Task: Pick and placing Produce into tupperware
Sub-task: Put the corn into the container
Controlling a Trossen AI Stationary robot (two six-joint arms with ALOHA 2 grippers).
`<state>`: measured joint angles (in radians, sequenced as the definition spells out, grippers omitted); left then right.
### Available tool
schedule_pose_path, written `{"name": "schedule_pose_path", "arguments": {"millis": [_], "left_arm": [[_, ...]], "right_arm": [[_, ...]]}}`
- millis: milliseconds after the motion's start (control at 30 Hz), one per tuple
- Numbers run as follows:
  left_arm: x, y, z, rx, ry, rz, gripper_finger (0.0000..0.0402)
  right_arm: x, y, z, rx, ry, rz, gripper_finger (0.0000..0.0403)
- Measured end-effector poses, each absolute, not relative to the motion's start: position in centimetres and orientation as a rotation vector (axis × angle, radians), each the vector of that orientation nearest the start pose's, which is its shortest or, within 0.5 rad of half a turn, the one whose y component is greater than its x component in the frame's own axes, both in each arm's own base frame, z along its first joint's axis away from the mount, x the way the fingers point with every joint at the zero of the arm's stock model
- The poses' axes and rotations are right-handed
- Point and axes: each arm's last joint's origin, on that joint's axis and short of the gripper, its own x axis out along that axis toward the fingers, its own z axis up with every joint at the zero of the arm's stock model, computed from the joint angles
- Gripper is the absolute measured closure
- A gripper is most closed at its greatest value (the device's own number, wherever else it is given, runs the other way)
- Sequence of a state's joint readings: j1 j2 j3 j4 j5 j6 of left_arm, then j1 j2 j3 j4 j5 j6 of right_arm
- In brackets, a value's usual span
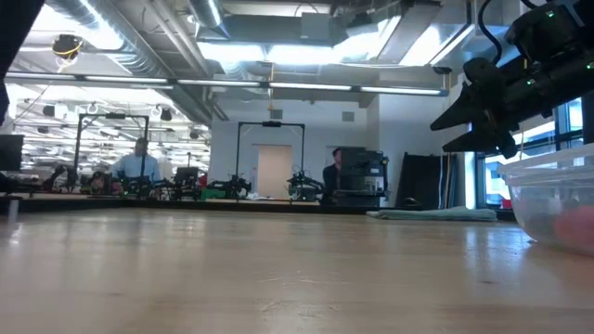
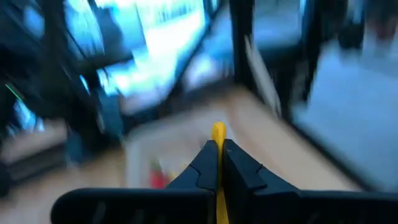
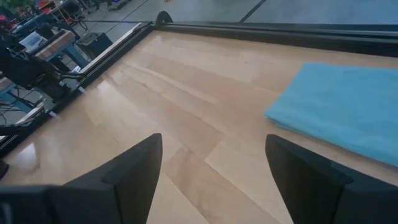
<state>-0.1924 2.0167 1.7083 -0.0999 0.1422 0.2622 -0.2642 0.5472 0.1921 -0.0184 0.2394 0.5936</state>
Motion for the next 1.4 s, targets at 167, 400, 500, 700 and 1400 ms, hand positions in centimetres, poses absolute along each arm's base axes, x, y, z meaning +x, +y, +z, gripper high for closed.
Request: {"name": "schedule_pose_path", "arguments": {"millis": [167,400,500,700,1400], "left_arm": [[48.6,-7.3,29.3,0.150,0.107,-0.402,0.0399],[51.2,-6.5,24.4,0.048,0.064,-0.393,0.0400],[52.2,-6.6,21.2,0.024,0.078,-0.387,0.0399],[53.2,-6.7,17.0,-0.101,0.090,-0.381,0.0399],[53.4,-6.8,14.5,-0.114,0.161,-0.376,0.0392]], "right_arm": [[12.8,-4.2,17.7,0.556,0.225,-0.591,0.0116],[12.8,-4.2,17.7,0.512,0.237,-0.586,0.0116],[12.8,-4.2,17.7,0.501,0.243,-0.584,0.0116],[12.8,-4.2,17.7,0.476,0.251,-0.582,0.0116],[12.8,-4.2,17.7,0.477,0.251,-0.582,0.0116]]}}
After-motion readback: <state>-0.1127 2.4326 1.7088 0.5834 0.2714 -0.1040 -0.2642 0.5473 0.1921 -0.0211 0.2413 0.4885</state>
